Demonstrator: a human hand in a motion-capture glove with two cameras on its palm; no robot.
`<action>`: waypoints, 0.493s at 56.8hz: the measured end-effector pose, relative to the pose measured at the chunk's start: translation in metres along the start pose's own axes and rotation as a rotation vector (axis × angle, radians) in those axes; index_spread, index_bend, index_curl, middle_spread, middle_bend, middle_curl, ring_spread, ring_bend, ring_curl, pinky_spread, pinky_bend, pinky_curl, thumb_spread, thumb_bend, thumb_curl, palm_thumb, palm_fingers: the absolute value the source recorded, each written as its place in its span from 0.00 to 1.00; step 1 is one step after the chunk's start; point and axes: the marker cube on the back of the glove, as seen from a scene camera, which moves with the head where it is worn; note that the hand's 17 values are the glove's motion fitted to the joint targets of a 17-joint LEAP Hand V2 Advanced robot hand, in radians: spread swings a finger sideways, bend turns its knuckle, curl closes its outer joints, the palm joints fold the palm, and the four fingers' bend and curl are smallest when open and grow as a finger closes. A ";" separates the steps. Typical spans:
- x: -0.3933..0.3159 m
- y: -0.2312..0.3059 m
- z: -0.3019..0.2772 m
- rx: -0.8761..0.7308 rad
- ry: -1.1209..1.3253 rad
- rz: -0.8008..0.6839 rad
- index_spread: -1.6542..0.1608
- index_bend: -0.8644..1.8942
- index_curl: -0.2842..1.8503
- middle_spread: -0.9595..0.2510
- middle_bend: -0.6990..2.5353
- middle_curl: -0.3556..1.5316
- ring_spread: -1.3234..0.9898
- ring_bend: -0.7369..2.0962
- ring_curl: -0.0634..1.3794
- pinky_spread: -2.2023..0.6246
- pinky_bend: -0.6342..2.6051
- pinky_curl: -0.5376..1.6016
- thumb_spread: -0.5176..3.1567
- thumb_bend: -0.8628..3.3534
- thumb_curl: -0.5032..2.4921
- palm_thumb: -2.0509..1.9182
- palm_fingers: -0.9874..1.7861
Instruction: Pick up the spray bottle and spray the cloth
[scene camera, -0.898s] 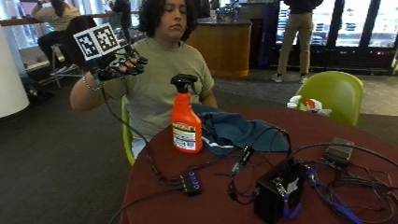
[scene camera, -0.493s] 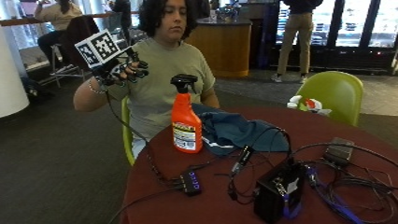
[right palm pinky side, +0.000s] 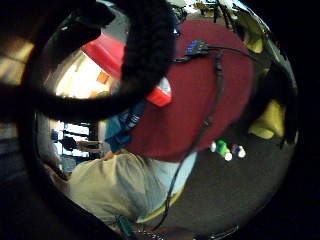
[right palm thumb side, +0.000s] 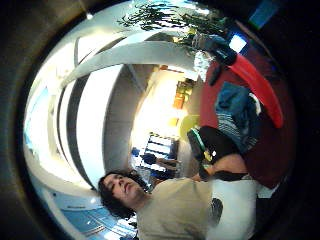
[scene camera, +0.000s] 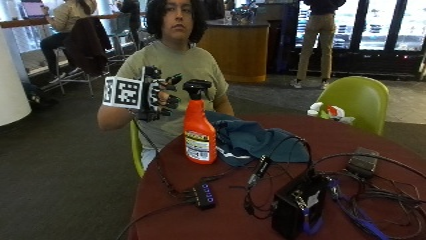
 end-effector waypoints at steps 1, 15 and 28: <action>0.001 -0.004 0.004 0.010 -0.027 0.001 0.72 0.36 0.23 0.84 0.29 0.35 0.57 0.41 0.24 0.85 0.32 0.40 0.43 0.21 0.28 0.70 0.52; 0.019 -0.055 0.052 0.160 -0.116 0.013 0.77 0.36 0.23 0.86 0.28 0.36 0.58 0.41 0.25 0.84 0.31 0.41 0.42 0.21 0.29 0.73 0.49; 0.019 -0.084 0.062 0.402 0.016 -0.029 0.80 0.34 0.22 0.85 0.28 0.37 0.57 0.43 0.27 0.83 0.33 0.41 0.39 0.20 0.29 0.73 0.54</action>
